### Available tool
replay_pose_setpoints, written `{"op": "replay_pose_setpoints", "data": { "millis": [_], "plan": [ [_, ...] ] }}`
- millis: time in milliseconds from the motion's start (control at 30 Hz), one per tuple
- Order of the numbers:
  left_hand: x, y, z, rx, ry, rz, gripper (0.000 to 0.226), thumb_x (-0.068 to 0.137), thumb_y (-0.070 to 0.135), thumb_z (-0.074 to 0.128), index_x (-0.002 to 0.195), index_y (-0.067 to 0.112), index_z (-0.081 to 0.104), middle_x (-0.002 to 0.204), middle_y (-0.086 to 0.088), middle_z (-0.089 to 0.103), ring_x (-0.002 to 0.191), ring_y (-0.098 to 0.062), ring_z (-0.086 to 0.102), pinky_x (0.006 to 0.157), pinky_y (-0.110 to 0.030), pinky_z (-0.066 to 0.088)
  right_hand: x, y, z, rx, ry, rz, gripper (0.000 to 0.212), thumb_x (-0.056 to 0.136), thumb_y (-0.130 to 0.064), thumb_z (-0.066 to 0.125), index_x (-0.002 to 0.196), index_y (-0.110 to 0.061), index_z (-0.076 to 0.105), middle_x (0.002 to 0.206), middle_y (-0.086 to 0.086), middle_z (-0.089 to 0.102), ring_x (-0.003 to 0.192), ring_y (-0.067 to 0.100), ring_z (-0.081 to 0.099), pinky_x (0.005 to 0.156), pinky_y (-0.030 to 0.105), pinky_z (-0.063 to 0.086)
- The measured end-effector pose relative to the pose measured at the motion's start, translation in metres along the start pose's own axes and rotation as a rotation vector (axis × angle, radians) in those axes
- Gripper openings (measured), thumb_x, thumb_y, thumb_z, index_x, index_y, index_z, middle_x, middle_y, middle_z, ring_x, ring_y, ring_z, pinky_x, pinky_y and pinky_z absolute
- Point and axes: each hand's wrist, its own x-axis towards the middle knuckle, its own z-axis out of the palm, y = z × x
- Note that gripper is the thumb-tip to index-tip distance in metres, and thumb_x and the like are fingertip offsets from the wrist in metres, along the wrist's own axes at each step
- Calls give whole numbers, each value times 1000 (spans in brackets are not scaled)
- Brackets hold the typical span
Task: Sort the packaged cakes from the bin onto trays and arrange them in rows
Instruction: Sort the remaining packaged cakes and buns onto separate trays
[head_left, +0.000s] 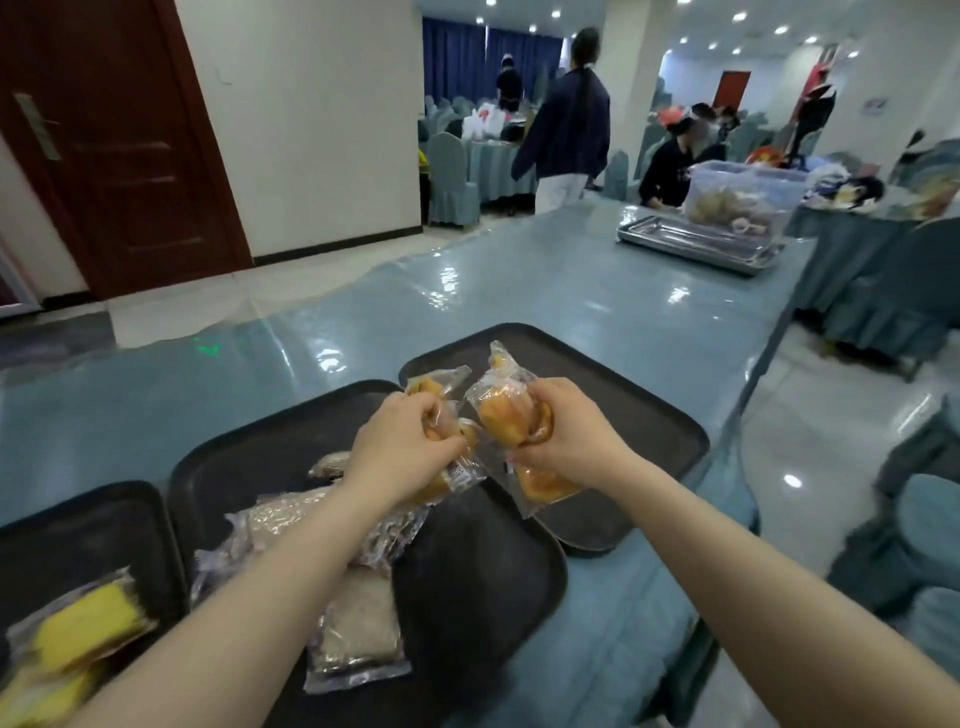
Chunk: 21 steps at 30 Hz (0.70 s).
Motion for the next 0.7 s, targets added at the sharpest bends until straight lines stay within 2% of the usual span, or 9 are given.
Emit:
{"op": "replay_pose_setpoints", "data": {
  "millis": [133, 233, 333, 400, 467, 533, 600, 667, 700],
  "plan": [
    [47, 3, 56, -5, -74, -75, 28, 69, 55, 68, 77, 34, 52, 87, 9, 52, 72, -8, 53, 59, -27, 40, 39, 70, 4, -44, -54, 51, 77, 60, -46, 82, 127, -34, 47, 113, -13, 39, 103, 10, 44, 83, 24, 35],
    [85, 10, 104, -60, -87, -169, 31, 69, 54, 69, 85, 37, 48, 99, 8, 48, 76, -8, 53, 61, -26, 41, 71, 123, 6, -66, -96, 91, 83, 61, -47, 82, 133, -36, 42, 119, -10, 40, 111, 17, 45, 87, 29, 40],
    [122, 17, 150, -111, -105, -216, 46, 68, 54, 71, 103, 40, 44, 113, 7, 42, 85, -9, 53, 71, -27, 45, 97, 171, 5, -60, -106, 143, 87, 60, -49, 82, 134, -36, 38, 124, -7, 43, 118, 22, 46, 96, 38, 45],
    [142, 17, 175, -178, -165, -220, 67, 66, 52, 75, 121, 45, 36, 126, 4, 38, 100, -12, 51, 82, -28, 46, 109, 199, 4, -19, -134, 188, 88, 61, -53, 81, 135, -38, 35, 132, -6, 43, 126, 23, 42, 102, 44, 43],
    [156, 15, 196, -213, -269, -215, 96, 63, 52, 77, 137, 53, 16, 143, -1, 29, 123, -19, 42, 101, -37, 40, 119, 223, 3, 57, -220, 219, 90, 65, -59, 76, 141, -39, 32, 143, -8, 40, 133, 21, 37, 108, 46, 38],
    [163, 12, 212, -147, -343, -249, 112, 61, 57, 77, 141, 54, -2, 156, -5, 10, 141, -26, 20, 112, -47, 24, 126, 238, 6, 142, -308, 251, 88, 71, -63, 67, 145, -40, 27, 150, -7, 36, 139, 22, 31, 111, 49, 32],
    [165, 9, 223, -104, -370, -282, 116, 61, 60, 75, 144, 47, -6, 158, -7, 0, 144, -24, 5, 114, -52, 16, 129, 248, 12, 170, -334, 292, 79, 79, -60, 62, 147, -42, 26, 153, -6, 33, 145, 27, 18, 113, 52, 27],
    [165, 6, 228, -155, -371, -275, 113, 66, 56, 74, 147, 38, -1, 158, -4, 5, 144, -17, 5, 116, -47, 16, 132, 252, 17, 169, -331, 298, 72, 84, -53, 62, 146, -44, 27, 154, -8, 30, 147, 27, 8, 114, 54, 23],
    [164, 4, 229, -185, -364, -265, 109, 68, 52, 74, 149, 33, 3, 158, -1, 11, 143, -14, 11, 116, -40, 17, 133, 251, 19, 168, -327, 288, 70, 85, -50, 62, 146, -45, 27, 155, -8, 28, 147, 25, 4, 115, 54, 20]
  ]
}}
